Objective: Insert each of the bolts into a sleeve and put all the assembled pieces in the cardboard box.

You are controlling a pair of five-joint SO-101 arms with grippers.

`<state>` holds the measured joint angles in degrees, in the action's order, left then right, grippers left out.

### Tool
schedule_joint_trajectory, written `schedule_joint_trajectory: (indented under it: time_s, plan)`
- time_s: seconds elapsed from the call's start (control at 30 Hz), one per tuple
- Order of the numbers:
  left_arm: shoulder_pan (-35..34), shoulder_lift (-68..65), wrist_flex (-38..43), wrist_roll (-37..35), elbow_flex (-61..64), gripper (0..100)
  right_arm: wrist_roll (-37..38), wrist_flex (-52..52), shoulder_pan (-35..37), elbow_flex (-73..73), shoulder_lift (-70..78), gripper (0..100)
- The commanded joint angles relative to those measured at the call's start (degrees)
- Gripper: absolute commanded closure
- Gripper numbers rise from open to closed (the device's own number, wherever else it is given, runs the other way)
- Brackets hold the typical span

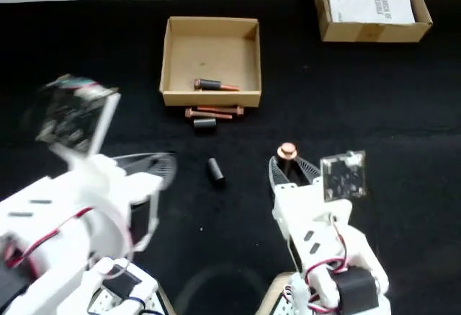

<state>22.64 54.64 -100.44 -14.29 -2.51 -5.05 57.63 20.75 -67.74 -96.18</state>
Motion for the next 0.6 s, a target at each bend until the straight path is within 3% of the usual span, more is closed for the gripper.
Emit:
schedule_joint_trajectory:
  time_s: [0.0, 0.2, 0.4, 0.57]
  plan:
    - [-10.42, 4.0, 0.62, 2.73, 6.2, 99, 1.05, -4.7, -0.57, 10.15, 10.59, 99.1]
    - [-28.18, 12.53, 11.78, 2.9, 27.03, 99, 4.13, -6.37, -0.31, 30.99, 36.62, 99.1]
    - [-44.26, 23.25, 40.62, 2.64, 59.21, 99, 13.1, -9.89, 2.51, 49.54, 61.58, 99.1]
    - [-47.96, 35.03, 62.68, 2.55, 83.82, 99, 24.62, -9.89, 5.23, 61.05, 76.79, 99.1]
